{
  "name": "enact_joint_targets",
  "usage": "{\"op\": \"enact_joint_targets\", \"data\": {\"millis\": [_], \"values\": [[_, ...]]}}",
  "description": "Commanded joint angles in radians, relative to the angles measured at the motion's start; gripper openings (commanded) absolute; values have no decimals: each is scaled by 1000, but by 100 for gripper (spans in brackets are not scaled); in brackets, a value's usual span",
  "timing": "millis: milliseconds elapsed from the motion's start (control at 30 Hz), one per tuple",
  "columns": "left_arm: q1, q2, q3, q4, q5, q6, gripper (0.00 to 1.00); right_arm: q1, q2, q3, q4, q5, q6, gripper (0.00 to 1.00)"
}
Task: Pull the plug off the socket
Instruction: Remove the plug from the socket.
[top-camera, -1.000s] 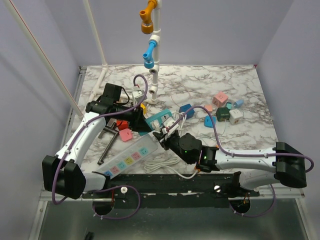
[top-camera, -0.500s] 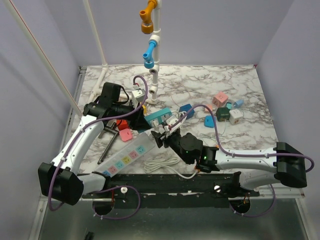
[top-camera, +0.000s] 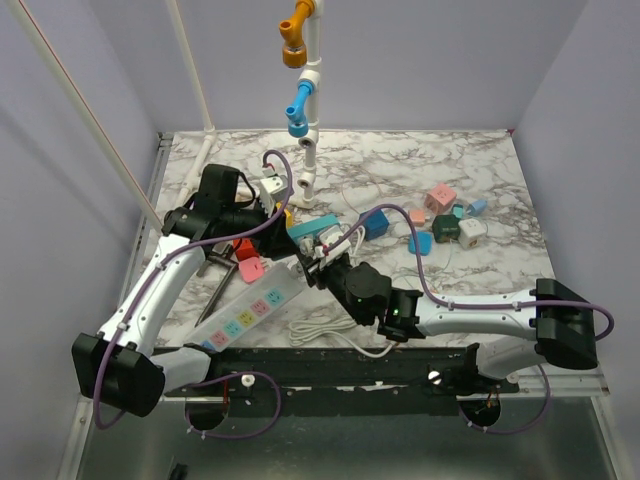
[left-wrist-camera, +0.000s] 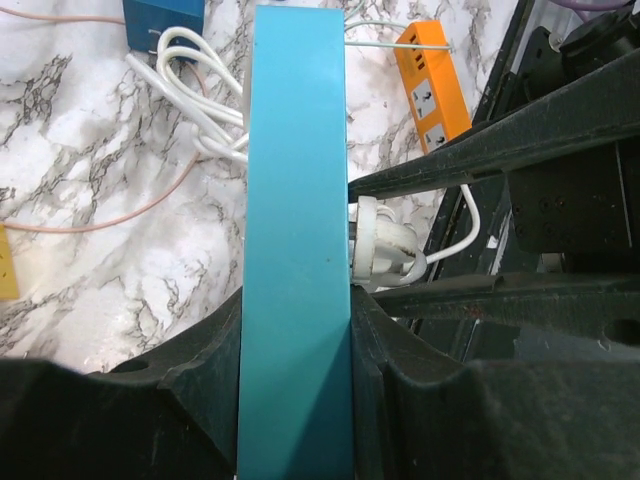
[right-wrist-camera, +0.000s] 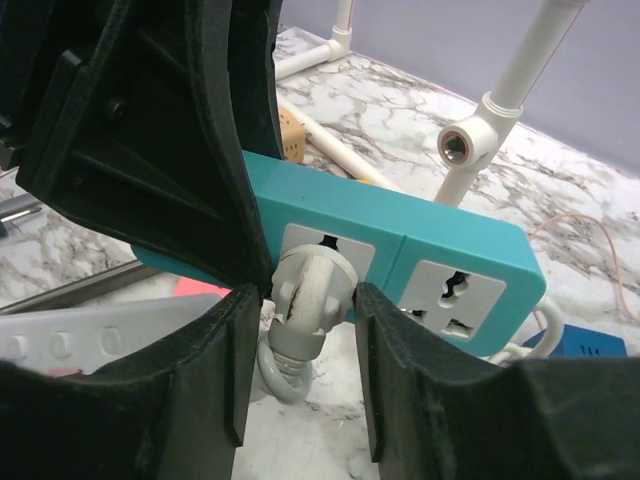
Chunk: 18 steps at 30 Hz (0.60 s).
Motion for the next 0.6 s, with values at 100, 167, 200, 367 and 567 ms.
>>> {"op": "enact_joint_targets", "data": {"millis": [100,167,200,367,567], "values": [[-18,-62,21,53,118,-39,0,-2,31,28,-41,45,44,40],[-18,-67,22,59,118,-43,0,-3,34,25,-62,46,68,44],[-18,-70,22,61,117,-44,0,-2,35,22,-67,43,78,47],[-18,-79,14,67,116,-49,0,-3,53,26,-105,38,195,66],[-19,-88,4,72,125,-62,0,-4,75,17,-42,48,211,61]]}}
